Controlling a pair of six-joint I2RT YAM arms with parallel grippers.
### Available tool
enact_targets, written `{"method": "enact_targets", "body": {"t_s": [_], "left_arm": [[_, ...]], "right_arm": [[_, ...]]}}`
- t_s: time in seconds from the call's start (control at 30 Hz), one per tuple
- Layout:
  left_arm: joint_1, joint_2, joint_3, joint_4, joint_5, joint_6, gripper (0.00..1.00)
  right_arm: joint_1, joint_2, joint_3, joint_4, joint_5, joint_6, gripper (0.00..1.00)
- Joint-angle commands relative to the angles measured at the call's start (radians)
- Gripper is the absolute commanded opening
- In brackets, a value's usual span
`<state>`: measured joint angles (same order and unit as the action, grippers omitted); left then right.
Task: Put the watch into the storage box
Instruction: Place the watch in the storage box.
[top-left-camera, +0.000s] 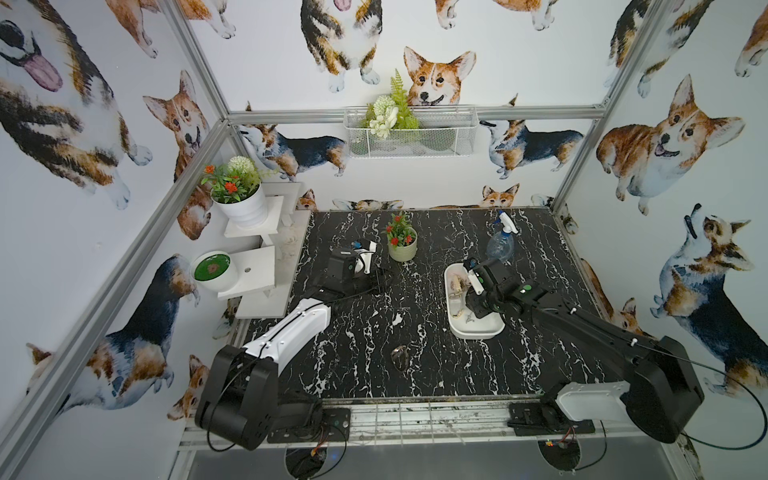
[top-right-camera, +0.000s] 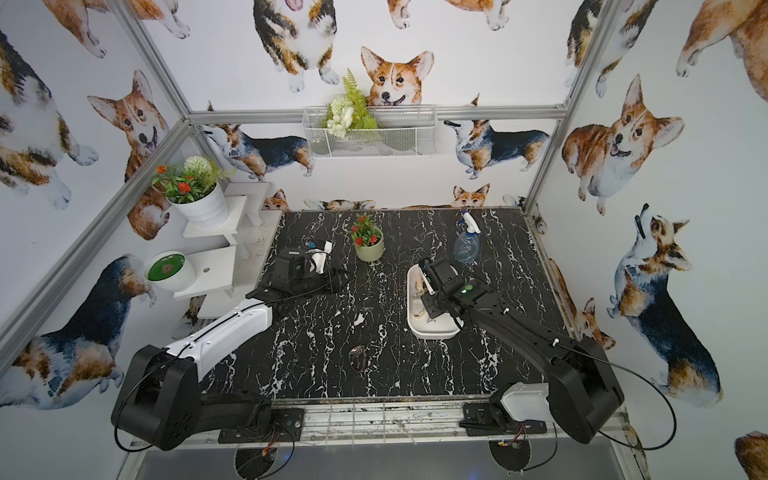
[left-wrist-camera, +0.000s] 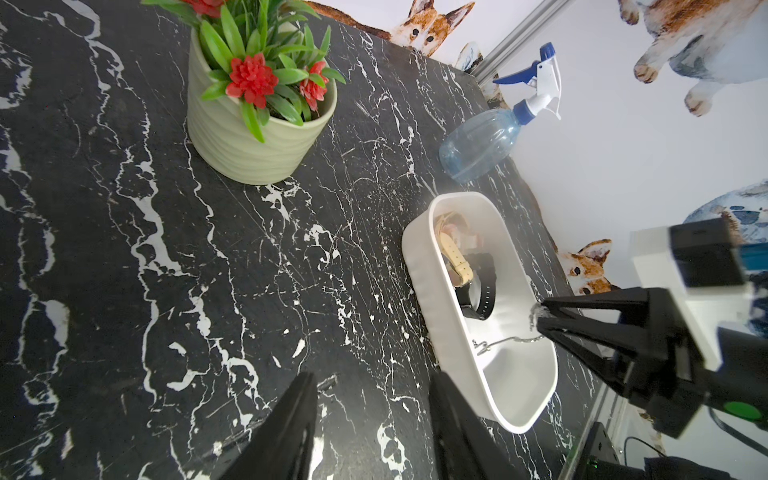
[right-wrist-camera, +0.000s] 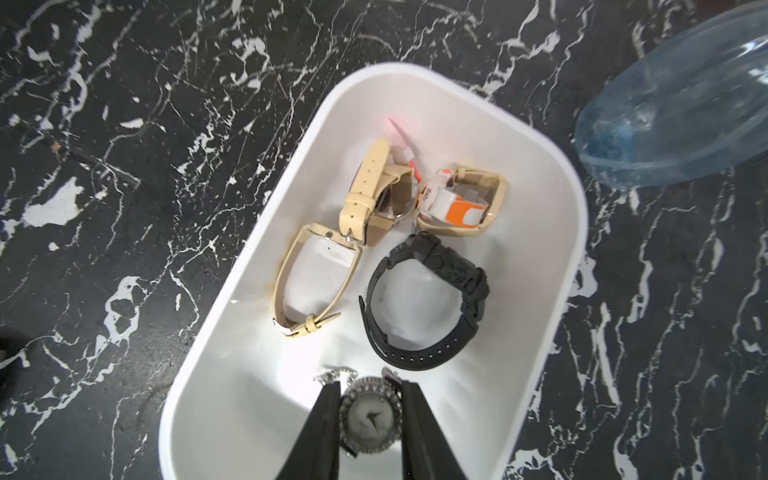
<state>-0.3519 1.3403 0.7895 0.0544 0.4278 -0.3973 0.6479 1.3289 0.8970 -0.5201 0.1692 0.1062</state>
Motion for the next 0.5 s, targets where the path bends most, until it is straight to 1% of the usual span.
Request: {"method": "enact_targets", "body": {"t_s": [0.0,0.13,0.33,0.47], "left_arm": [[0.001,-0.013,-0.004,0.003,-0.007,0.013,0.49],[0.001,-0.022,-0.009,-0.008,-0.02,0.024,0.49],[0.001,-0.017,-0.008,-0.007,-0.024,0.026,0.49],[0.001,-0.025,-0.014,-0.007,-0.038,0.029,0.5]], "right_arm": [[0.001,0.034,-0.018,0.045,-0.042,0.048,0.12],[0.001,0.061,-0.052,0.105,-0.069,0.068,0.14],[0.001,0.126,-0.016,0.083,-0.077,0.072,0.16],[0.001,0.16,0.006,0.062,-0.08,0.088,0.22]]}}
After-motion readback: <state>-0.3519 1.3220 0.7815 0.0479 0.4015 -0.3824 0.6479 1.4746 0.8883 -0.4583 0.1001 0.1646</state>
